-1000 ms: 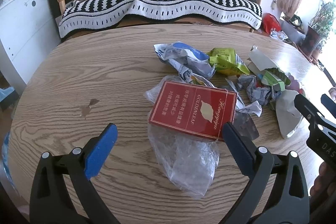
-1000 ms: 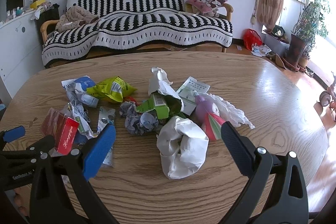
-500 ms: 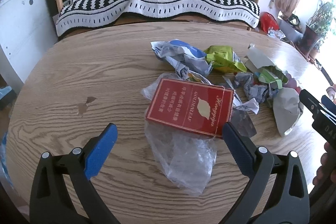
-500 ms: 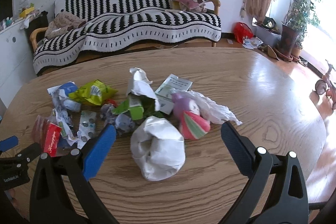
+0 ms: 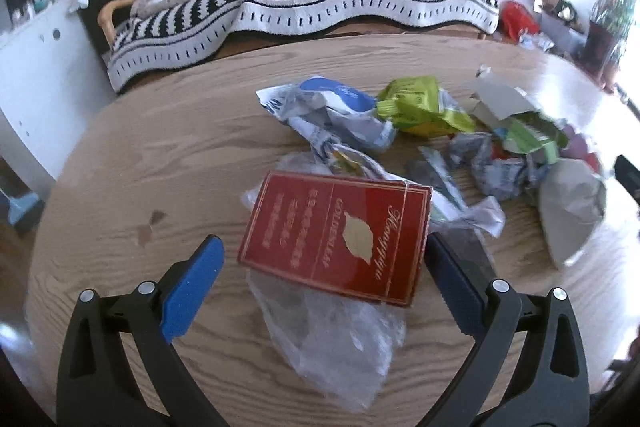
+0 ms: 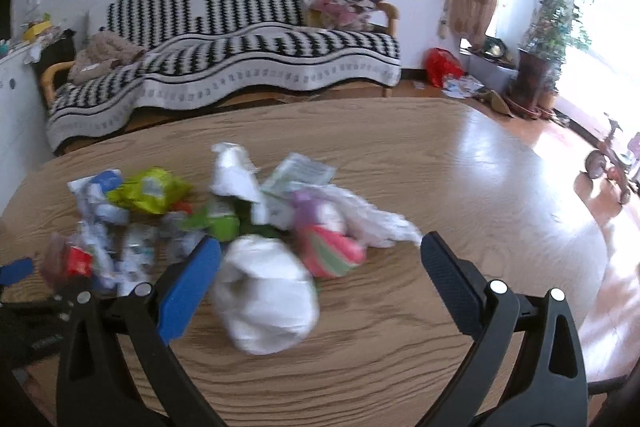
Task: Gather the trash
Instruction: 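Grasp the red cigarette box with the left gripper while the right grasps the white paper bundle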
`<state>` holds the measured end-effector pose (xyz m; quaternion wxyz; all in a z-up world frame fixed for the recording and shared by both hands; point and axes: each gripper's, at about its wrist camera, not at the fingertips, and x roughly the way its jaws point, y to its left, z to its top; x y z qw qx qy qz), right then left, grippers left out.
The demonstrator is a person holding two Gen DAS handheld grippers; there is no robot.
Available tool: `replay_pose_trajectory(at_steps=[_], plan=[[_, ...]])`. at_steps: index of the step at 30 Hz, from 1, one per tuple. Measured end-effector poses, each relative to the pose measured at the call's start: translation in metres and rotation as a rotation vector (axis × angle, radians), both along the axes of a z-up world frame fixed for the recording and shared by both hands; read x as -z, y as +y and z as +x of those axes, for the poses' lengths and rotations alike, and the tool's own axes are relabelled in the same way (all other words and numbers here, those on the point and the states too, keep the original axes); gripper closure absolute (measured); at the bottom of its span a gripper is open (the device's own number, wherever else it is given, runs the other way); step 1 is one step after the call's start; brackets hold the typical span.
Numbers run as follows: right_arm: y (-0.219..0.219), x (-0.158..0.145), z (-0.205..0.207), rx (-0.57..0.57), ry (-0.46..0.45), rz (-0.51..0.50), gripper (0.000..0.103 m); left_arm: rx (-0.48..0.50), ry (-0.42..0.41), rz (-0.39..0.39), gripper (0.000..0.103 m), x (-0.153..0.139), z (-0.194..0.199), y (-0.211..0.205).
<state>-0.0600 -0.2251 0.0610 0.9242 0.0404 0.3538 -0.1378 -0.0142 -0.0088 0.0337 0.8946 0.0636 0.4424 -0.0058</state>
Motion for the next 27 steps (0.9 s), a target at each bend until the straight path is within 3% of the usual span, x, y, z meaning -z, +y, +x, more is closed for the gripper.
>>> replay_pose_trajectory(at_steps=[5,10,13,16,23,27], plan=[[-0.044,0.015,-0.001,0.109,0.064,0.057,0.006,-0.056,0.011,-0.054,0.006,-0.005,0.003,0.033],[-0.057,0.021,-0.002,0.115,0.061,0.044,0.006,-0.109,0.000,-0.035,0.006,-0.007,-0.003,0.071],[-0.053,0.022,-0.002,0.077,0.045,0.079,0.006,-0.153,0.003,-0.076,0.006,-0.007,-0.005,0.095],[-0.032,0.021,0.001,-0.031,0.050,0.183,0.006,-0.151,0.001,-0.079,0.006,-0.009,-0.008,0.101],[0.002,0.021,0.007,-0.079,0.096,0.177,0.006,-0.115,0.012,-0.022,0.006,-0.002,-0.001,0.092],[0.002,0.005,-0.011,-0.070,-0.012,0.242,0.006,-0.119,-0.034,-0.052,0.006,-0.013,-0.003,0.099]])
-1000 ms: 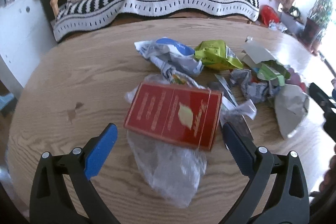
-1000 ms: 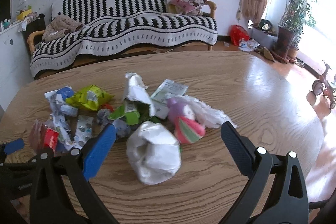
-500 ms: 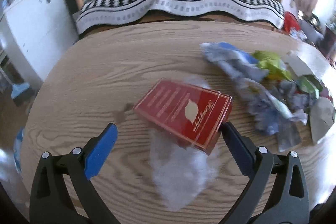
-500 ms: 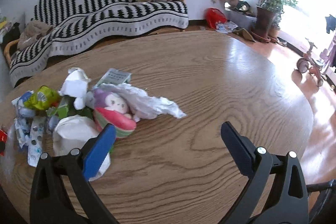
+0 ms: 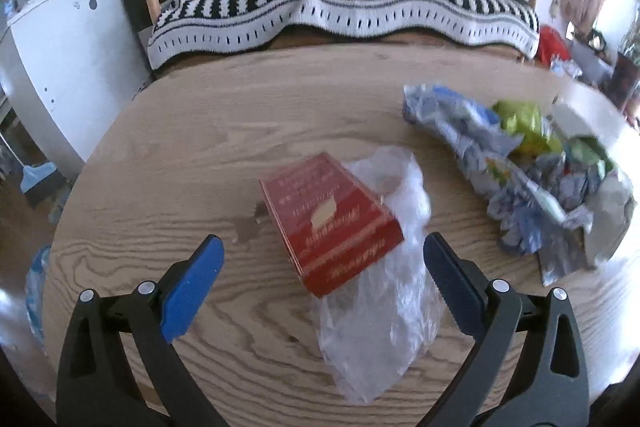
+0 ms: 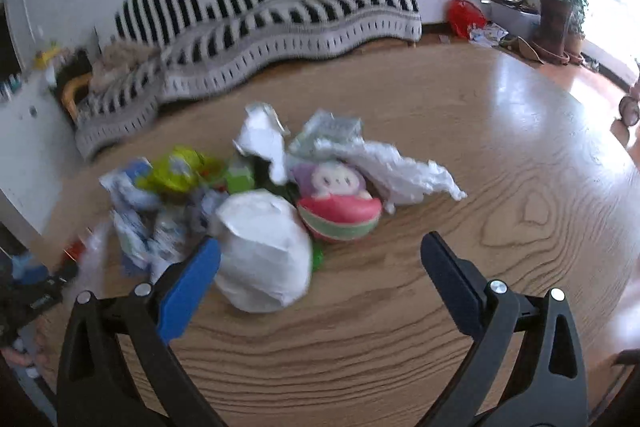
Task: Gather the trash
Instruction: 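Grasp the red cigarette box with the left gripper while the right grasps the white paper bundle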
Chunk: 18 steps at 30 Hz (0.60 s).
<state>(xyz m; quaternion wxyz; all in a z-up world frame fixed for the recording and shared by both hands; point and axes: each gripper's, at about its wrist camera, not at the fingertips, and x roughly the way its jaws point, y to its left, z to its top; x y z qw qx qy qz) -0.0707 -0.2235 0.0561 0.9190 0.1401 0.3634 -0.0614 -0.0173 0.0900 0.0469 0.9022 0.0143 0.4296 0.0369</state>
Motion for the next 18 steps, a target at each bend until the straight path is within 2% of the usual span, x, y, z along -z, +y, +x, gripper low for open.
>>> replay_pose_trajectory(at_steps=[2,4,8,10,12,16,18], plan=[[0.007,-0.003,-0.004,-0.039,-0.030,0.021,0.006,-0.008,-0.020,-0.015,0.006,-0.005,0.001,0.006],[0.017,0.000,0.002,-0.063,-0.002,-0.014,0.006,-0.024,-0.017,-0.027,0.006,-0.006,0.006,0.011],[0.036,0.006,0.019,-0.078,0.051,-0.067,0.010,-0.025,0.043,-0.061,0.006,0.004,0.020,0.020],[0.046,0.012,0.025,-0.090,0.073,-0.108,0.013,-0.013,0.068,-0.113,0.006,0.008,0.027,0.023],[0.051,0.017,0.028,-0.112,0.095,-0.105,0.015,-0.014,0.082,-0.150,0.006,0.011,0.034,0.026],[0.056,0.023,0.036,-0.121,0.122,-0.146,0.016,-0.016,0.110,-0.151,0.006,0.019,0.046,0.026],[0.057,0.026,0.039,-0.128,0.136,-0.150,0.027,-0.019,0.133,-0.169,0.009,0.025,0.049,0.028]])
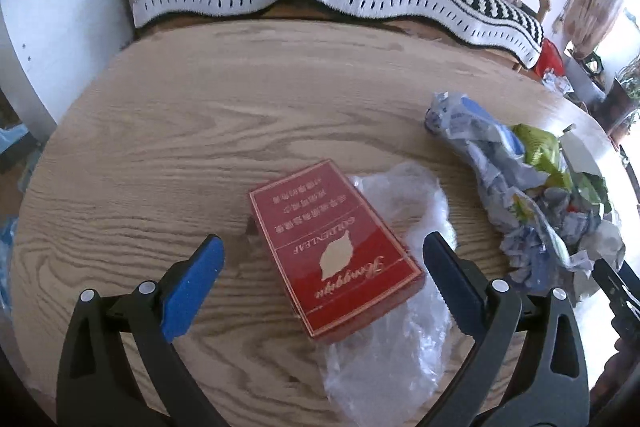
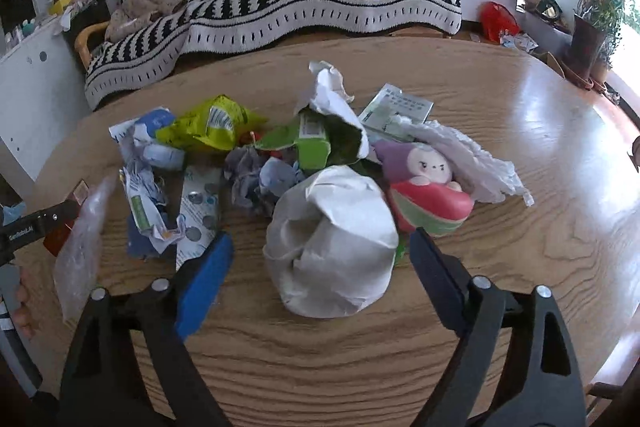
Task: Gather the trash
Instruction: 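Grasp the red cigarette box with the left gripper while the right grasps the white paper bundle, then carry the box and paper bundle over the black bin and open both grippers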
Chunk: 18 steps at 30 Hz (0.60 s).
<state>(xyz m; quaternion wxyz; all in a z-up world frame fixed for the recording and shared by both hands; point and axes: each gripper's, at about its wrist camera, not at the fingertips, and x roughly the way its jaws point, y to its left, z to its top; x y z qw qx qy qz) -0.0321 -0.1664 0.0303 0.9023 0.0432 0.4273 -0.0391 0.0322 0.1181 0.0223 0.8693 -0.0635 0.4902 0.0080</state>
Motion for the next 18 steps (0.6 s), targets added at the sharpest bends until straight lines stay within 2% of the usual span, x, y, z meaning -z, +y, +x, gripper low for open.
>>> replay_pose_trajectory(at_steps=[2,3,5,12,18], plan=[[0.000,0.004,0.001,-0.002,0.009,-0.004,0.038,-0.004,0.020,-0.058,0.025,0.005,-0.001,0.006],[-0.001,0.005,0.001,0.000,0.009,-0.002,0.039,-0.008,0.027,-0.090,0.032,0.006,-0.002,0.009],[-0.005,0.003,-0.001,-0.003,0.002,0.031,0.041,-0.022,0.017,-0.139,0.033,0.006,-0.005,0.017],[-0.003,-0.007,-0.006,-0.022,-0.050,0.061,0.043,-0.028,-0.100,-0.119,0.034,-0.018,-0.022,0.024],[-0.003,-0.016,-0.009,0.001,-0.103,0.065,0.043,-0.022,-0.111,-0.114,0.035,-0.023,-0.025,0.025]])
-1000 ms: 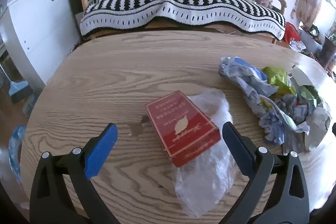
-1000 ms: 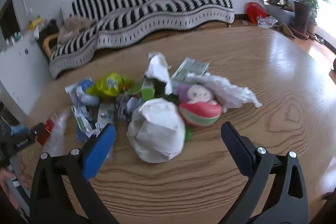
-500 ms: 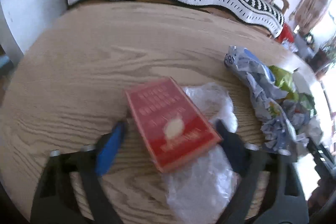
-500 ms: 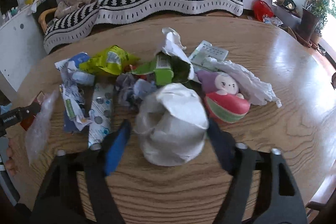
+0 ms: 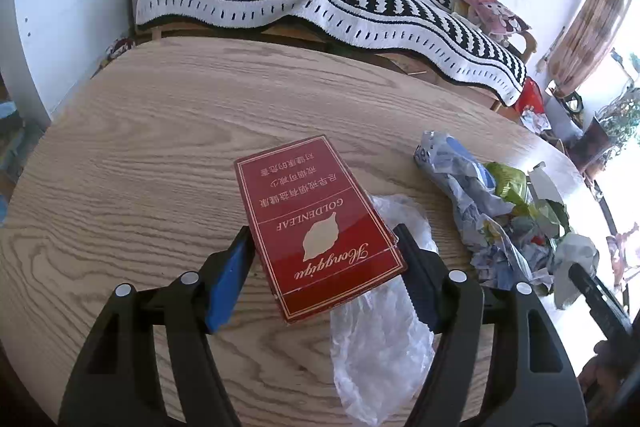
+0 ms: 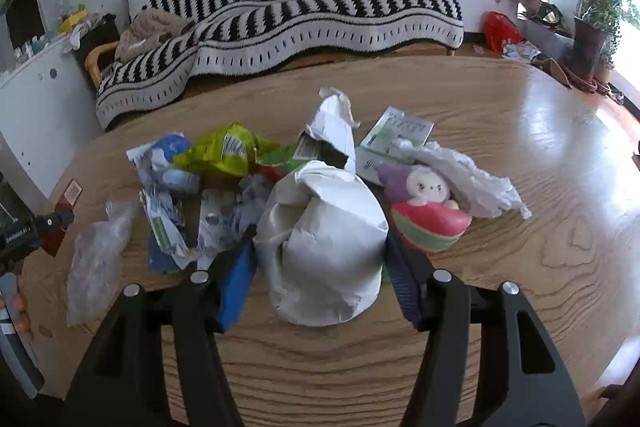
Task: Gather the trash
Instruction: 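Carry the box and paper bundle over the black bin and open both grippers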
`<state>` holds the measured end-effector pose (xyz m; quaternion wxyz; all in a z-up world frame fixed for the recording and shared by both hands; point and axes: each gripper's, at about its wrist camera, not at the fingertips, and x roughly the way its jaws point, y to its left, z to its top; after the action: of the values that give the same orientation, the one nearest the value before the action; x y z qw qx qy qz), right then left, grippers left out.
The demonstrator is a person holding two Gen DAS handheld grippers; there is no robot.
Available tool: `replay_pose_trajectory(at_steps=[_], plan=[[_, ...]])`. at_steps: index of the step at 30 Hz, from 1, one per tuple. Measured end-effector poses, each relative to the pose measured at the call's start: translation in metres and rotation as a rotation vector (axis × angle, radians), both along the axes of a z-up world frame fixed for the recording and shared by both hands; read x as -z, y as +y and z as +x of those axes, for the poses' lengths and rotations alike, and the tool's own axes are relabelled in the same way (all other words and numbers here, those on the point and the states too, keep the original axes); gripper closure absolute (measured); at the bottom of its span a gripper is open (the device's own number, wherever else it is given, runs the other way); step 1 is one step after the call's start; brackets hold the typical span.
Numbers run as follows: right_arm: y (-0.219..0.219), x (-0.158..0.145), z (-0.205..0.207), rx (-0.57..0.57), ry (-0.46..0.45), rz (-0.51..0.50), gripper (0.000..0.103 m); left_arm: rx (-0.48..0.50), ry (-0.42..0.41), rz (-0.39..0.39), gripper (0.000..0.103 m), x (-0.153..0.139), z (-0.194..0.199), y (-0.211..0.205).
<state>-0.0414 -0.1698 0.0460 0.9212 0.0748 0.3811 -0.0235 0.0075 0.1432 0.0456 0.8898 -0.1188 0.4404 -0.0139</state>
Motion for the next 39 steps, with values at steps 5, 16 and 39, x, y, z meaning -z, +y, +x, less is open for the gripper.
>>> replay_pose_trajectory(at_steps=[5,16,39], plan=[[-0.010,-0.010,-0.008,0.049,-0.069,0.016,0.044,0.008,-0.028,-0.060,0.035,-0.009,-0.006,0.005],[-0.020,-0.025,-0.017,0.086,-0.162,0.035,0.043,0.039,-0.122,-0.158,0.035,-0.031,-0.021,0.007],[-0.051,-0.028,-0.029,0.120,-0.149,0.192,0.043,0.042,-0.130,-0.102,0.035,-0.033,-0.033,-0.036]])
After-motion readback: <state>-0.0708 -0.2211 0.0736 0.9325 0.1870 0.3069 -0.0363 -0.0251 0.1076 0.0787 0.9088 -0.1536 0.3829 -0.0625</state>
